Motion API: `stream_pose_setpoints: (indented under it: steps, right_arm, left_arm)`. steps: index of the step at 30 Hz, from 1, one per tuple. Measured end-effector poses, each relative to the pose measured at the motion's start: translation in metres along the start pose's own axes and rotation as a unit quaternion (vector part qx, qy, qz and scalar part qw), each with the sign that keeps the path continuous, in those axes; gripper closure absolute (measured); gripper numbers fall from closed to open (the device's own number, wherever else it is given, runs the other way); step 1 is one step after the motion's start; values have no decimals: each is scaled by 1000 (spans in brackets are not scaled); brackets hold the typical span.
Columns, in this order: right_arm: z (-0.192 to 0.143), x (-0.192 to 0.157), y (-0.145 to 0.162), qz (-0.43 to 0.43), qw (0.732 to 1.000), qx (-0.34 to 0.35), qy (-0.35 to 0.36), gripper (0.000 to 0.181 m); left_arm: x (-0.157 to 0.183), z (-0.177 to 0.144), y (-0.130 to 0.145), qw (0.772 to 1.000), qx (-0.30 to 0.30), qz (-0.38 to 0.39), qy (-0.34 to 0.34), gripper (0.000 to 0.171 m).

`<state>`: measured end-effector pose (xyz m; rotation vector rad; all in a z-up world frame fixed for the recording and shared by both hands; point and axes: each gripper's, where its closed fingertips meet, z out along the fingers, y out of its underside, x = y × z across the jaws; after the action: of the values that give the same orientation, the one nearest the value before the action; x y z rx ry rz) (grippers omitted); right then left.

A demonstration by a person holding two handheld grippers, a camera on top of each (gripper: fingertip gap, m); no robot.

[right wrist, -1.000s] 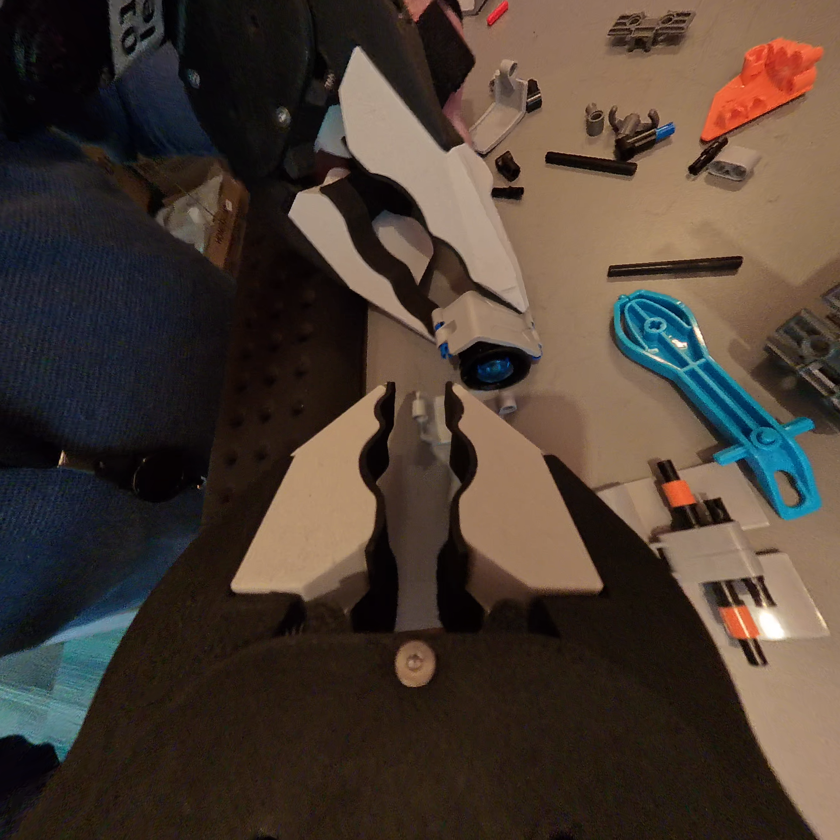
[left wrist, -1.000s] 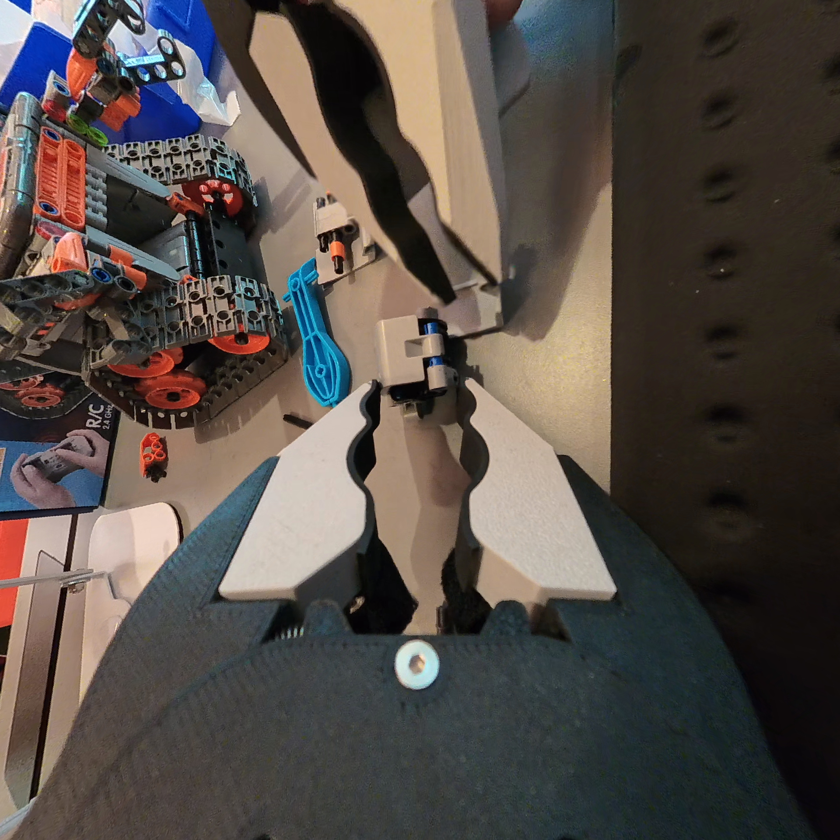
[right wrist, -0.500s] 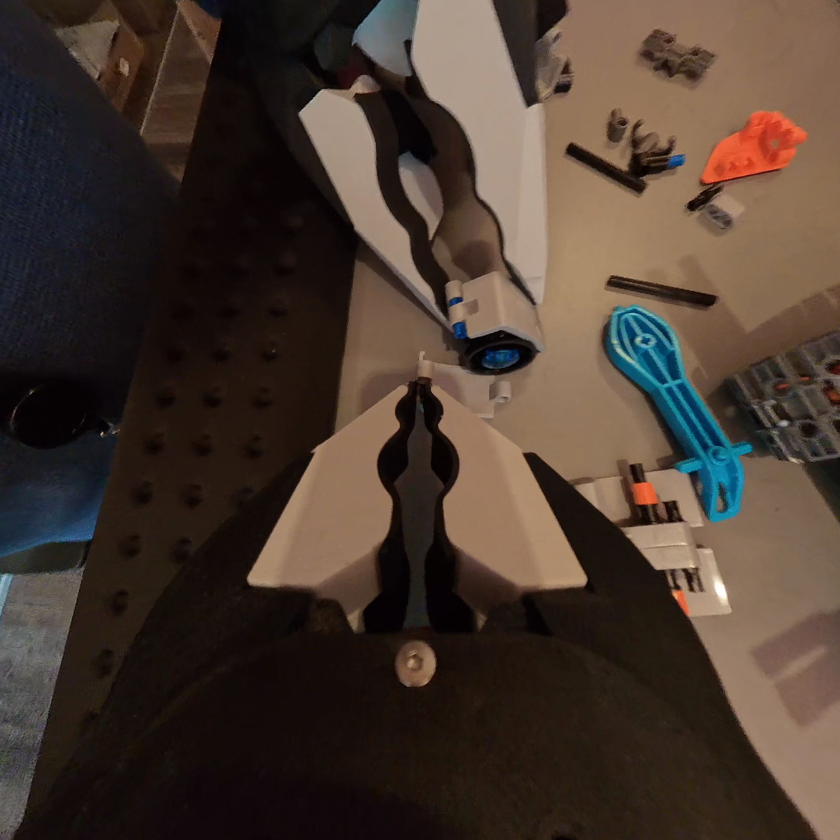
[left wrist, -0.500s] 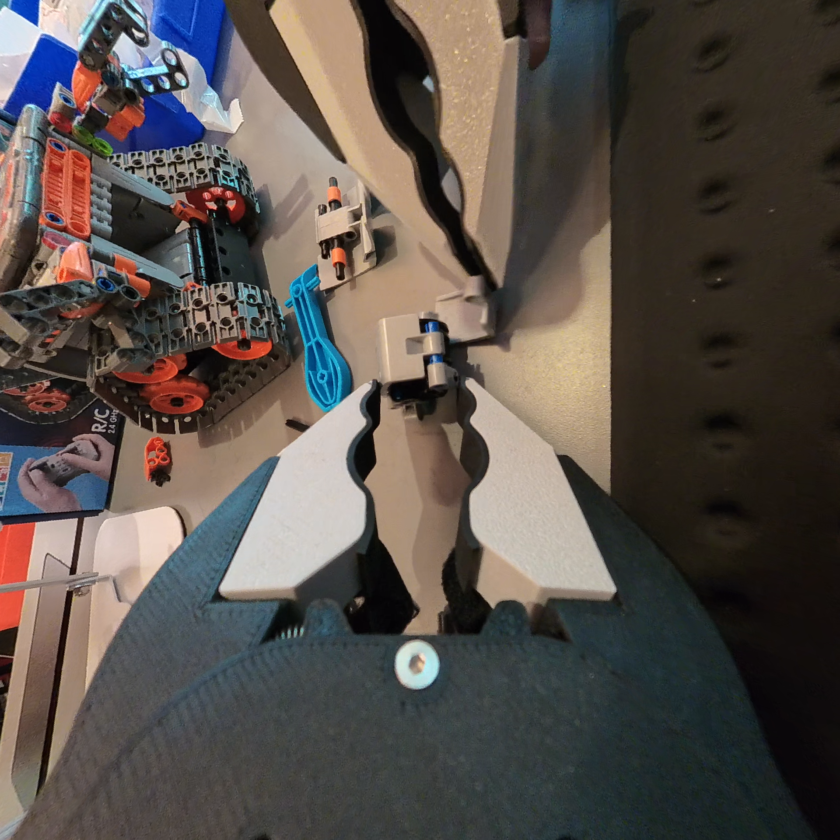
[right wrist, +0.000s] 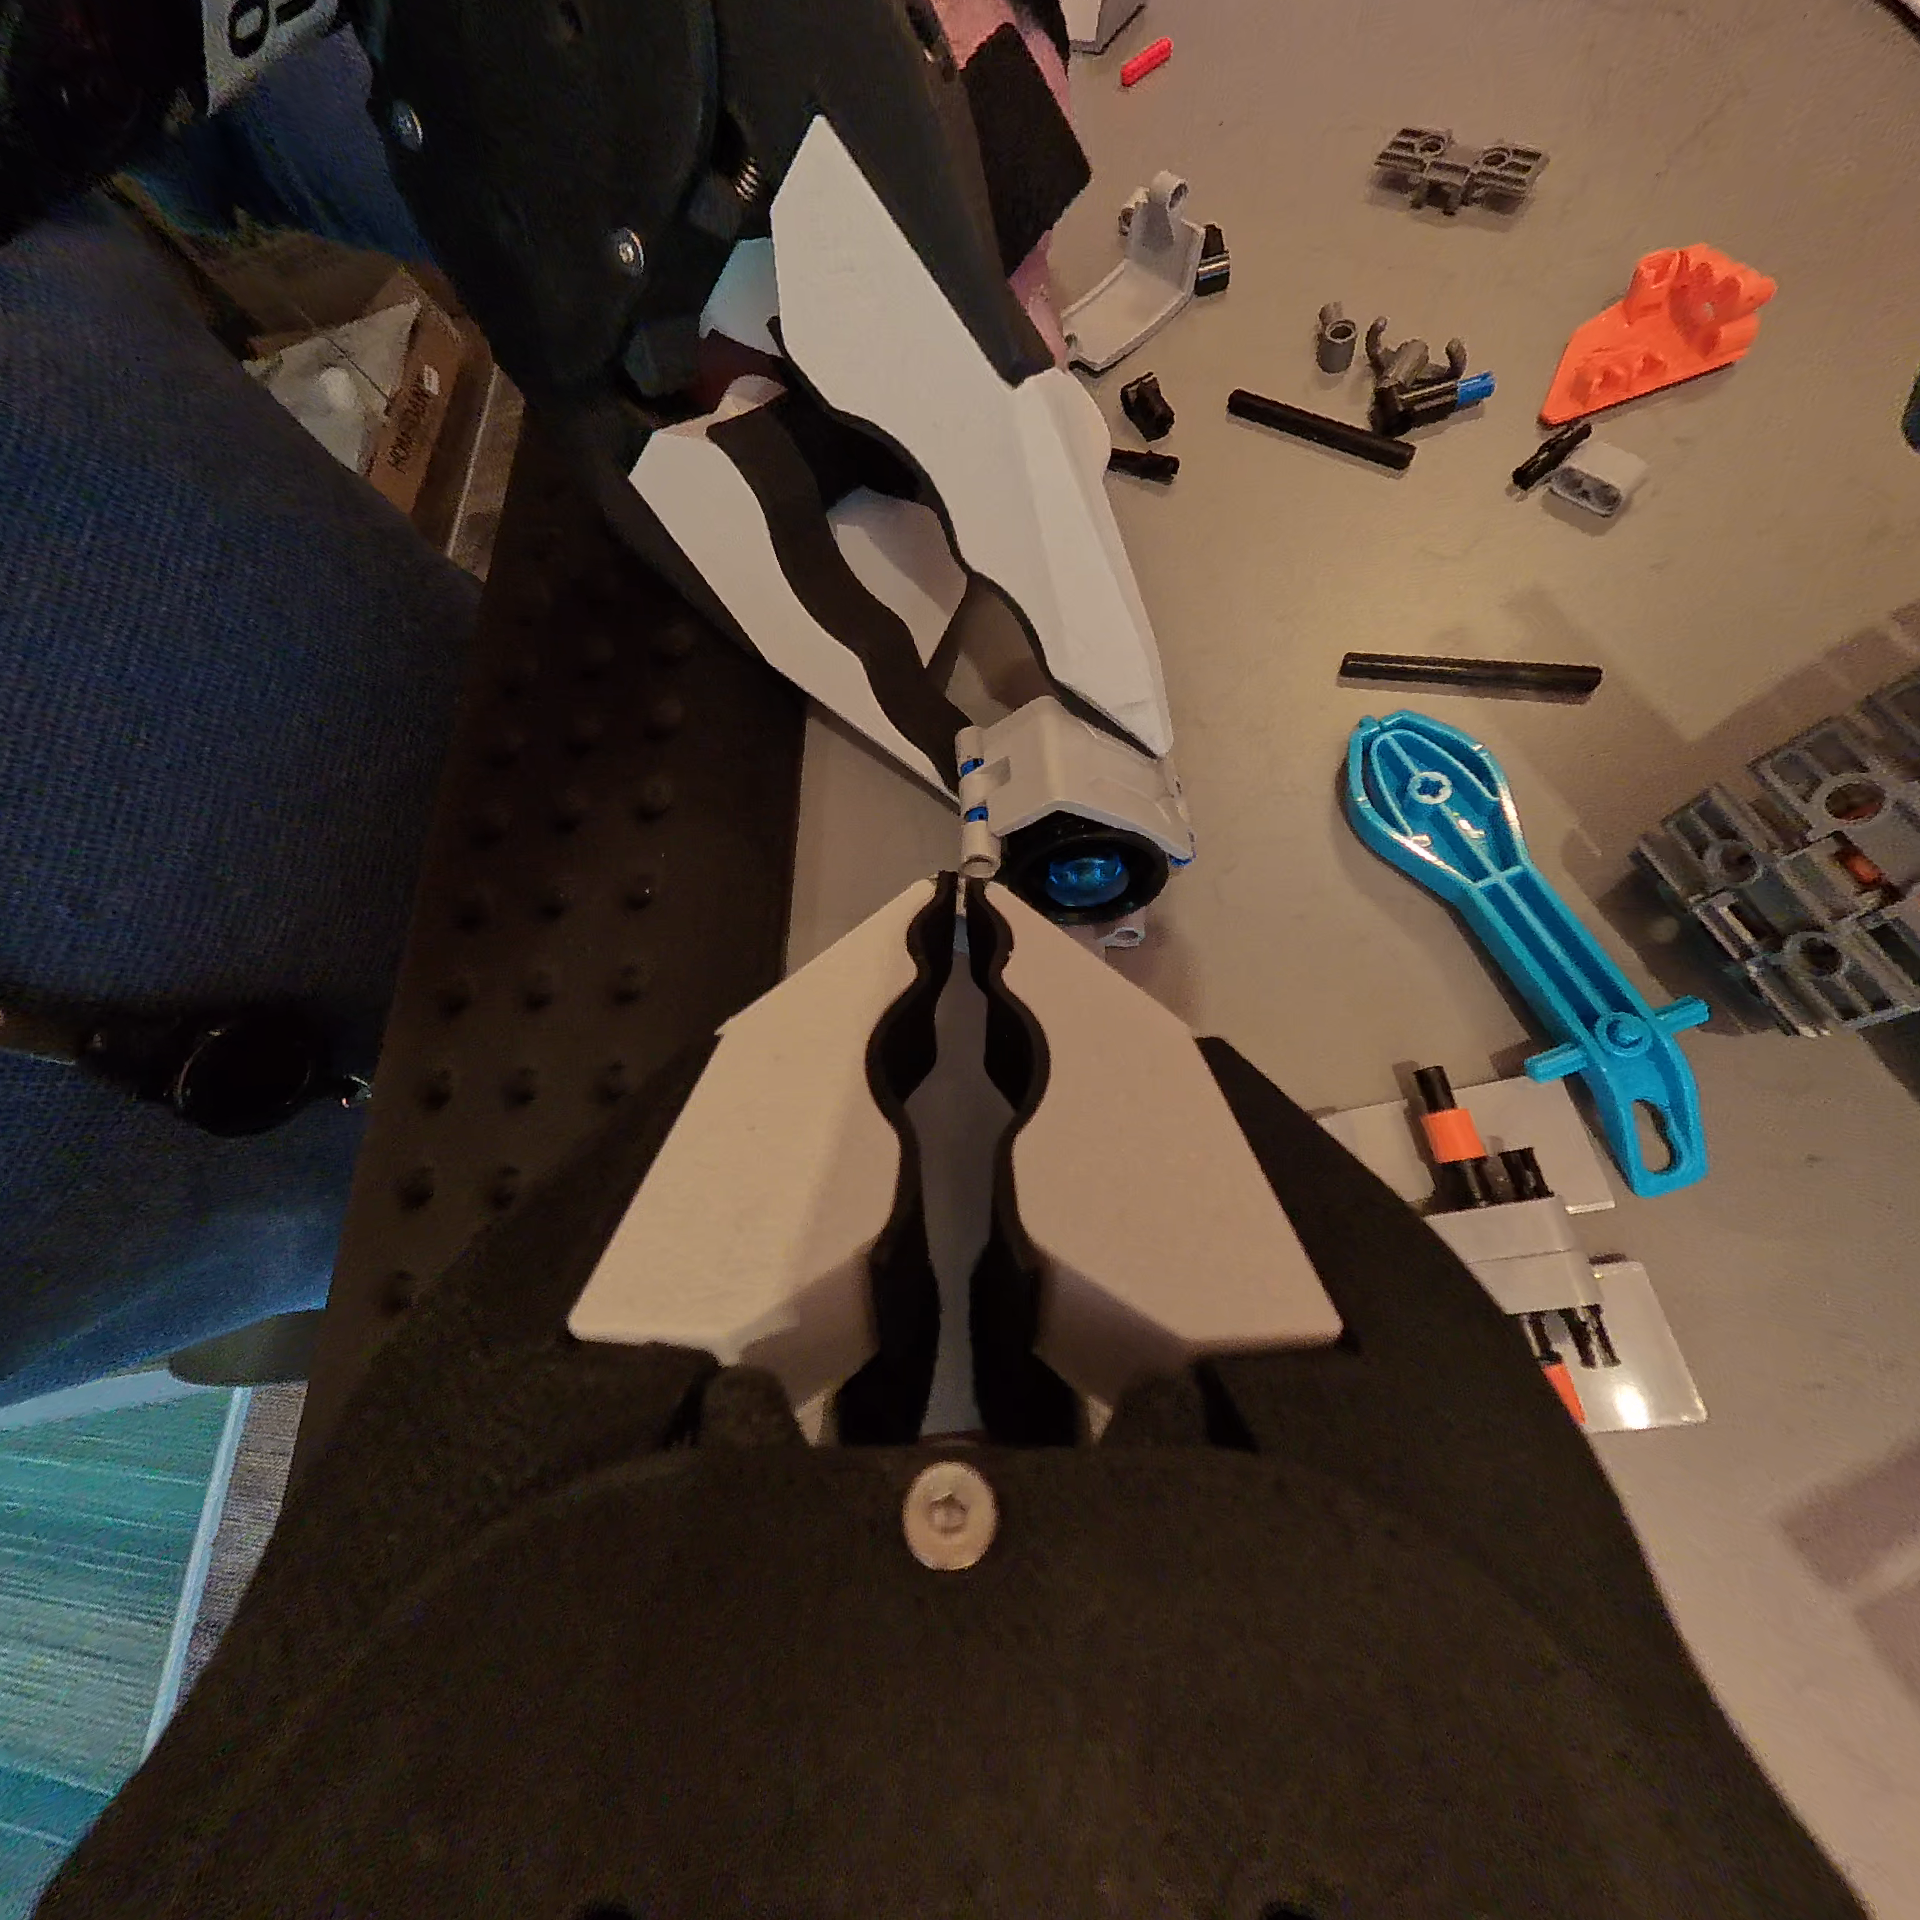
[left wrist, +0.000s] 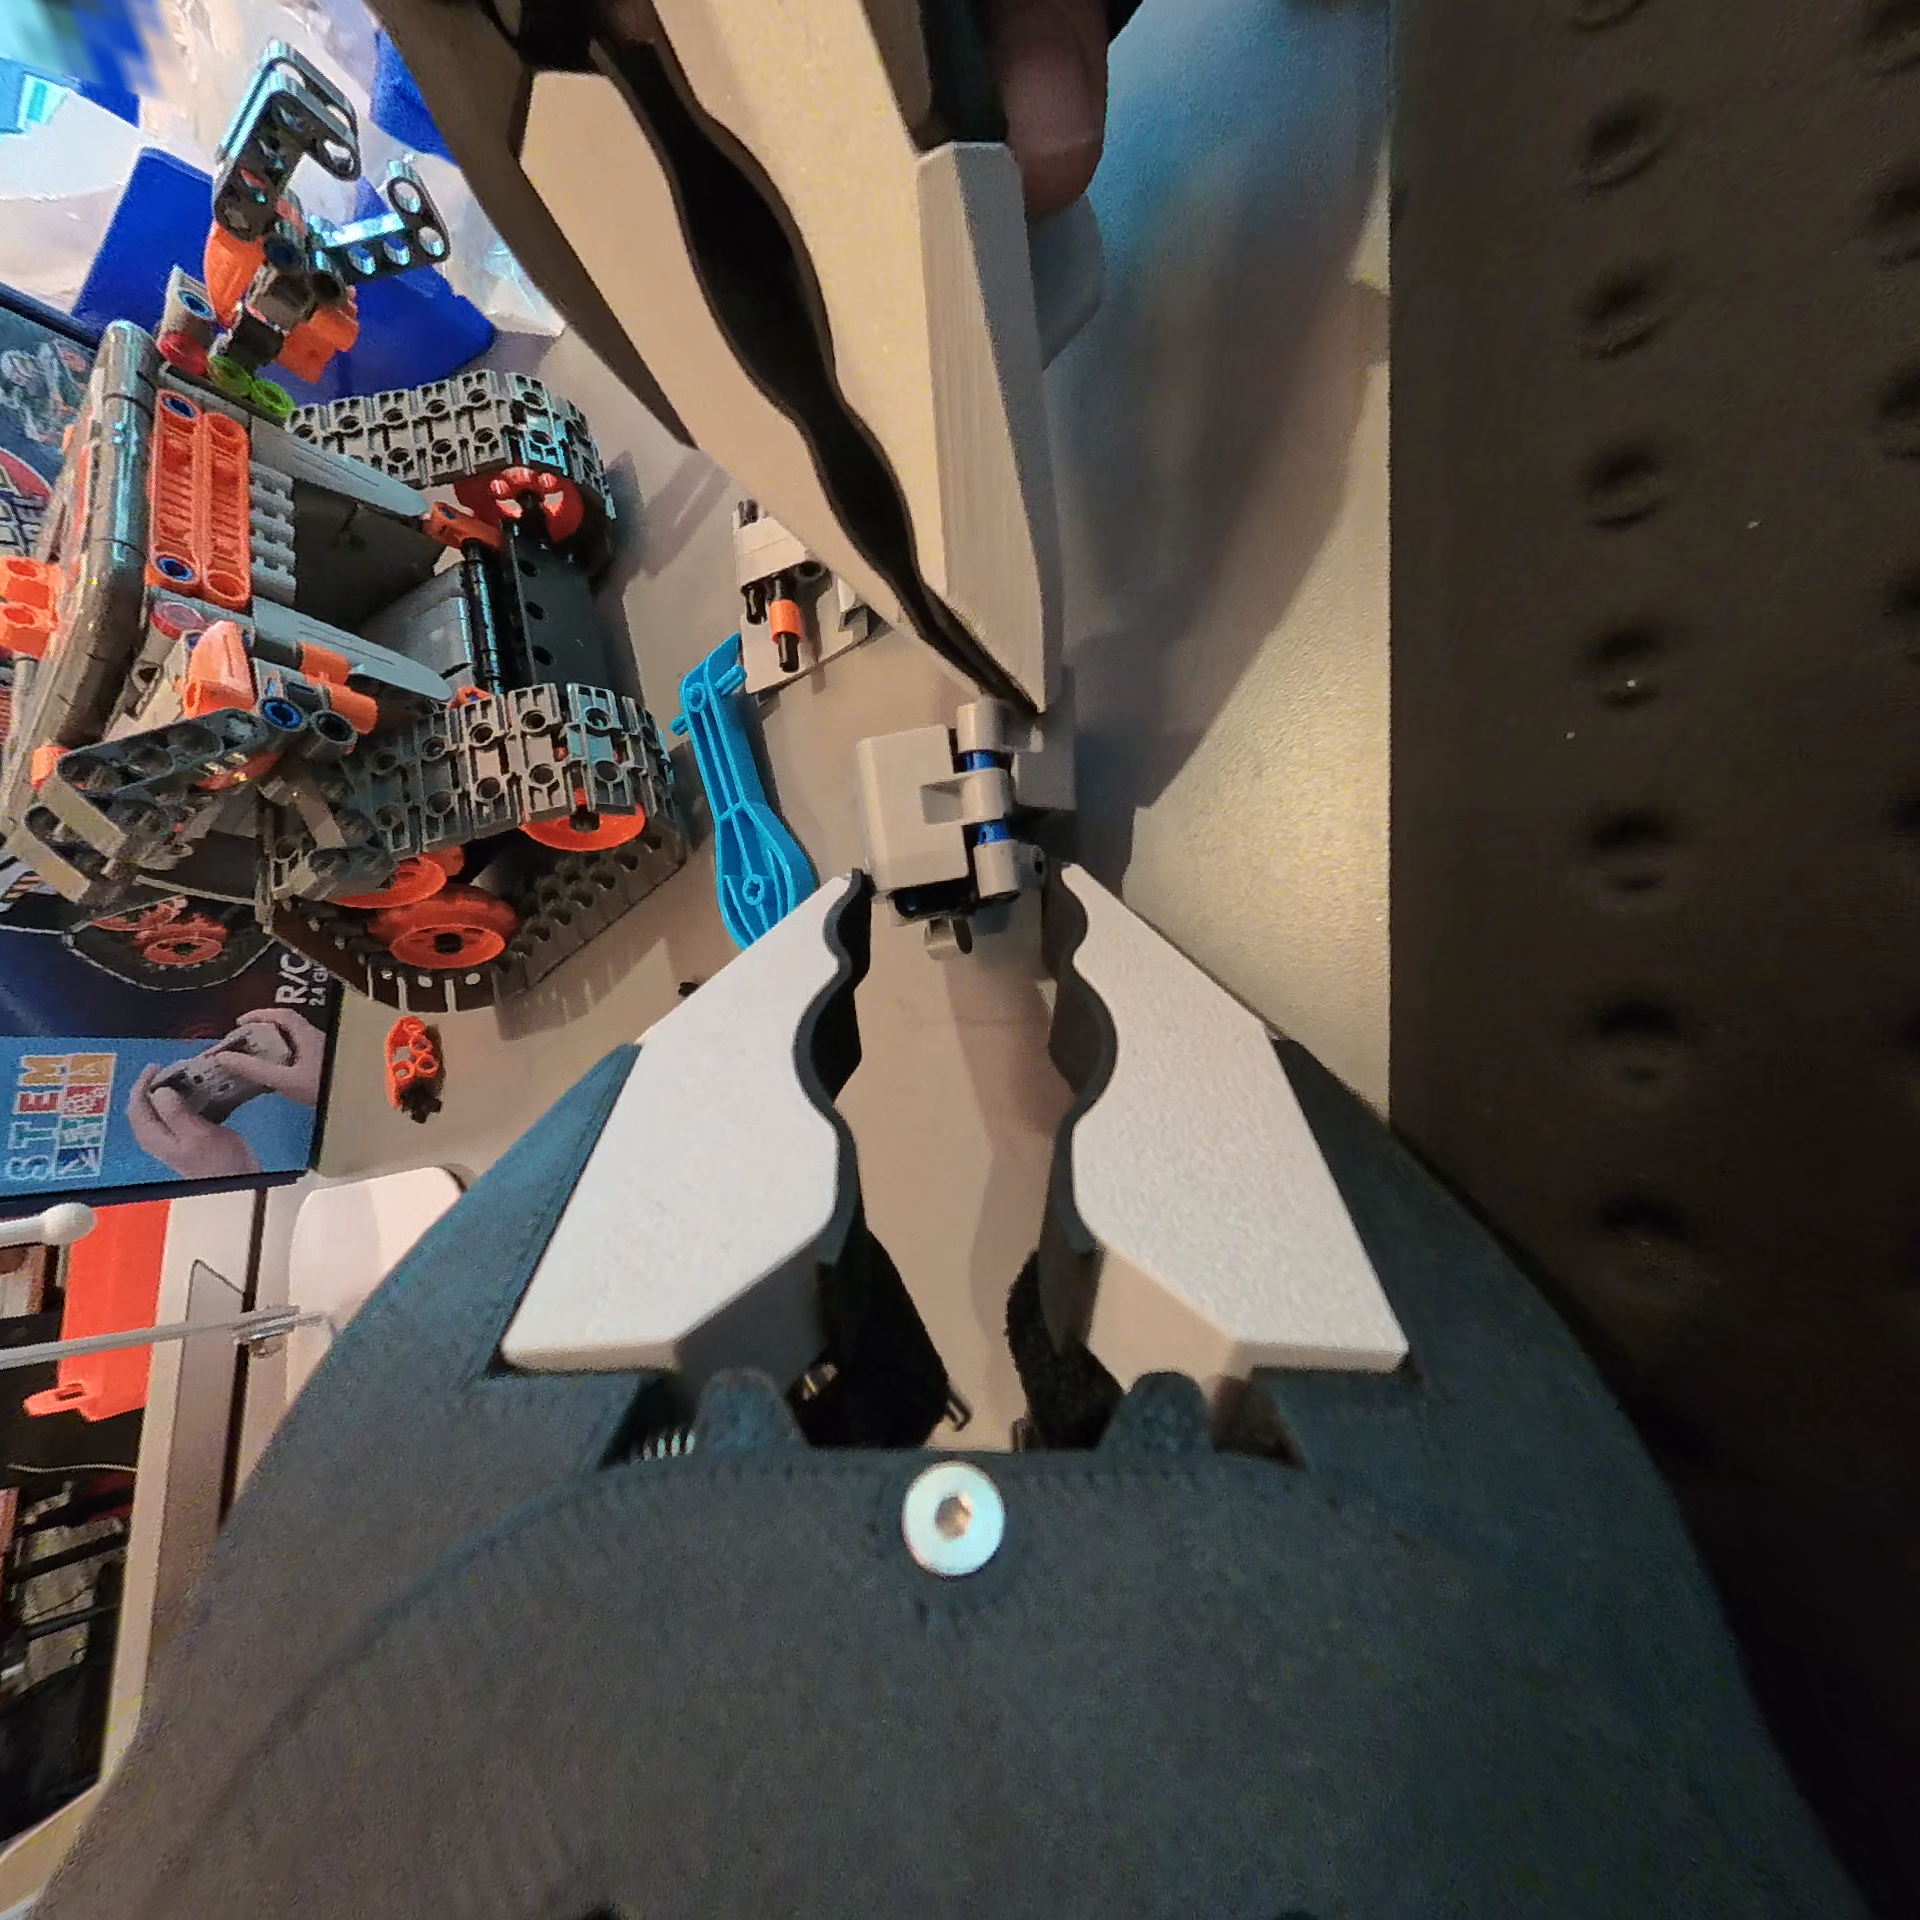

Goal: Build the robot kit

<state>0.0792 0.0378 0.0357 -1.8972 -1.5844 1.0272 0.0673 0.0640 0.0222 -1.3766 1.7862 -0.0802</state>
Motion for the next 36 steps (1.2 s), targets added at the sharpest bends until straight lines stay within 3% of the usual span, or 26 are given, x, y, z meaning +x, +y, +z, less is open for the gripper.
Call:
stream_pose_setpoints:
  steps: [21,27,30,33,36]
  right_arm:
    - [5,-1,3,10,998,-63,-18,181]
    - [6,4,-3,6,999,-51,6,181]
    - [-1,3,-9,14,1000,-14,7,164]
    - [-17,12,-13,42,998,26,33,158]
    - [-24,15,-3,66,997,25,41,155]
  left_arm:
    - [-3,4,0,988,-69,114,-83,143]
    - [-7,2,6,995,-50,61,-66,142]
    - [-13,0,7,997,-30,19,-61,142]
    - [-21,-7,1,998,3,-8,-69,142]
    - [-6,-2,2,999,11,-36,-14,142]
